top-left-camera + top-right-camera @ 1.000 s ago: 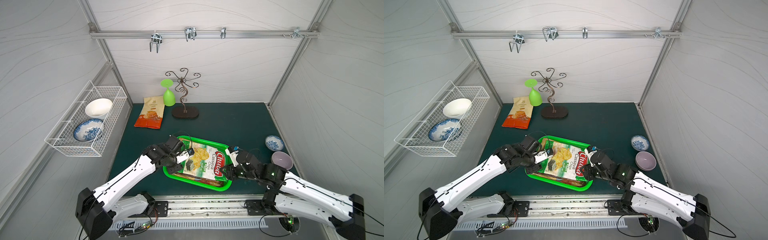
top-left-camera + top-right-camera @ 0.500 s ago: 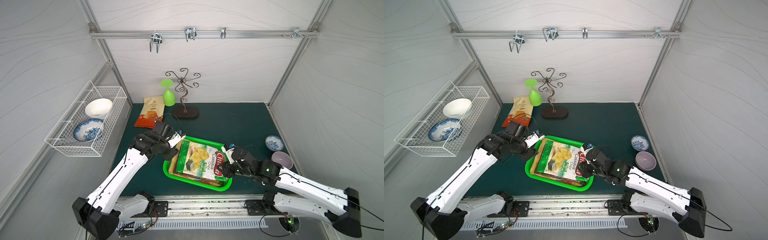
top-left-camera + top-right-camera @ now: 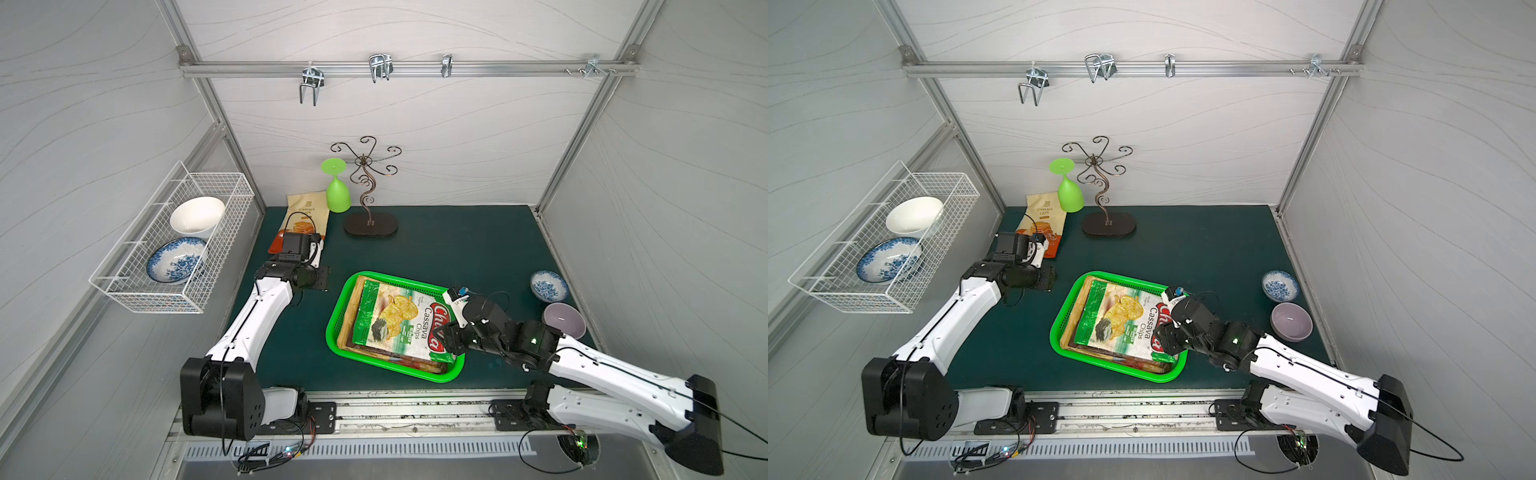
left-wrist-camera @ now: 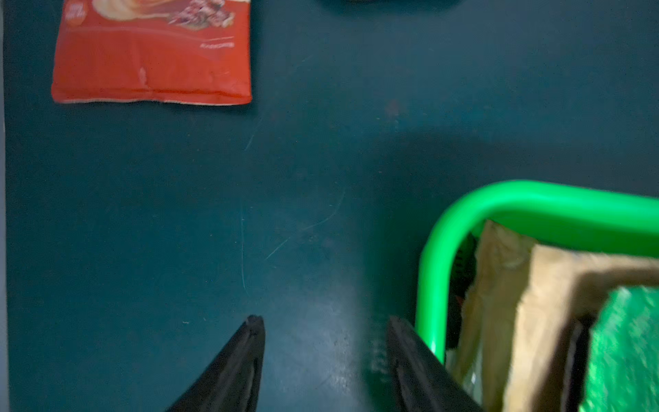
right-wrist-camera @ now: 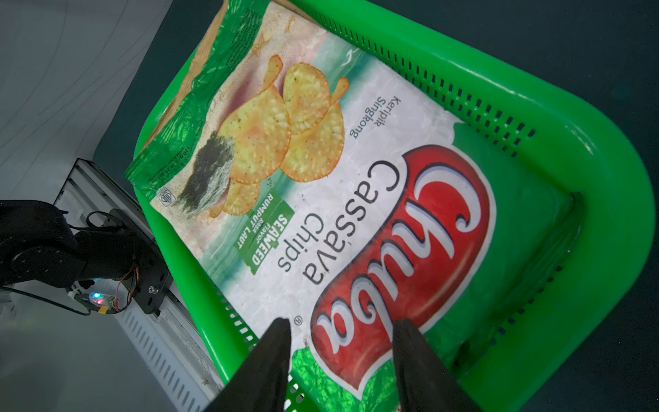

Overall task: Put the potato chips into the basket
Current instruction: Place the potato chip in the basket.

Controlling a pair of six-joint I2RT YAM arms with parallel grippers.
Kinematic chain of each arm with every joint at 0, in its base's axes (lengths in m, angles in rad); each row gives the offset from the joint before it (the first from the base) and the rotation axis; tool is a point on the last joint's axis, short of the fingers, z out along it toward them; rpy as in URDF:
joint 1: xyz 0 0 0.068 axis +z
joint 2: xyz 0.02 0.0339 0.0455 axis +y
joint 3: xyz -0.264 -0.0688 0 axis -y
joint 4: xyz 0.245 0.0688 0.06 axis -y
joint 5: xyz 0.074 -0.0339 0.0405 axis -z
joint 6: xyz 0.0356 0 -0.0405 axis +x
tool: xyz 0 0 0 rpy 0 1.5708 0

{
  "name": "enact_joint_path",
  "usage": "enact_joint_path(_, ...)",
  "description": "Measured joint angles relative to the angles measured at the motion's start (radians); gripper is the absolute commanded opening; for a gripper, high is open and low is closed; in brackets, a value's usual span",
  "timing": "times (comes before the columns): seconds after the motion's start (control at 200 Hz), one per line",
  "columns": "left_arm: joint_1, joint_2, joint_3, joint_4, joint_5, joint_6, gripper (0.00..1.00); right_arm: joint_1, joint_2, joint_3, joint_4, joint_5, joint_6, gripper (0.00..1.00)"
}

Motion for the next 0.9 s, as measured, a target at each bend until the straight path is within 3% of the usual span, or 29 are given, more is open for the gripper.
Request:
enact_joint_path(0.22, 0.052, 0.092, -0.095, 0.233, 0.024, -0.162, 0.64, 0.005, 0.0, -0.014, 0.002, 0.001, 0.014, 0.5)
enact_joint_path(0.415, 0.053, 0.195, -0.118, 0.38, 0.018, -0.173, 0.65, 0.01, 0.0, -0.014, 0.001, 0.008, 0.015, 0.5)
enact_joint_path(0.69, 0.071, 0.316, -0.089, 0.473, -0.06, -0.055, 0.65, 0.011, -0.009, -0.016, 0.0, 0.016, 0.016, 0.5)
enact_joint_path(0.9, 0.071, 0.483, 0.127, 0.417, -0.158, 0.114, 0.62, 0.012, 0.013, -0.015, 0.0, 0.016, 0.014, 0.51)
